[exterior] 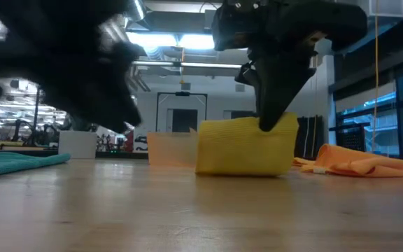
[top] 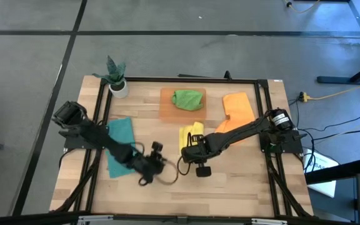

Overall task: Roll microfiber towels into tight, uniform cylinder then place into a basket
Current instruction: Roll the yellow microfiber cloth

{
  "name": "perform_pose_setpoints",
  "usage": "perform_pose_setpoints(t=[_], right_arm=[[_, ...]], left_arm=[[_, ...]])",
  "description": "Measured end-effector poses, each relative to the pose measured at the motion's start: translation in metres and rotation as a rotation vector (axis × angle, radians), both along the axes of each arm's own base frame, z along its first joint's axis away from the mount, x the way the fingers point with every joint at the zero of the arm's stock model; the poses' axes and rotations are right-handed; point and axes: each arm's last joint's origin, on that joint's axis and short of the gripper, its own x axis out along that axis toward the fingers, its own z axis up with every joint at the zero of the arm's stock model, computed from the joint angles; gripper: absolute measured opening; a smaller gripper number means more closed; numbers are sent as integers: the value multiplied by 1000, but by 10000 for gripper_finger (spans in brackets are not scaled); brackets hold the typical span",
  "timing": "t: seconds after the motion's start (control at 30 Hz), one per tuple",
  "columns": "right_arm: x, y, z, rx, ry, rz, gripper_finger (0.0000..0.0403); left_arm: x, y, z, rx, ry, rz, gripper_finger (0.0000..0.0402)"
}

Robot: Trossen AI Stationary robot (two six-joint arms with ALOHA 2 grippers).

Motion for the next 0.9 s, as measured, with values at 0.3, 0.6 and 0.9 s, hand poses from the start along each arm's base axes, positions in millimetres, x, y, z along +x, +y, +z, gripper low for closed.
perform_pose_setpoints(t=[0.3, 0.6, 0.9], right_arm=[[0, 0, 0, 2, 0, -8, 7], [0, 0, 0, 3, -2, -10, 8], [2, 1, 1, 9, -20, -15, 8]], left_arm=[[35, 74, 1, -44, -73, -1, 98], [45, 132, -4, -202, -134, 116, 98], [58, 149, -38, -209, -133, 125, 98]])
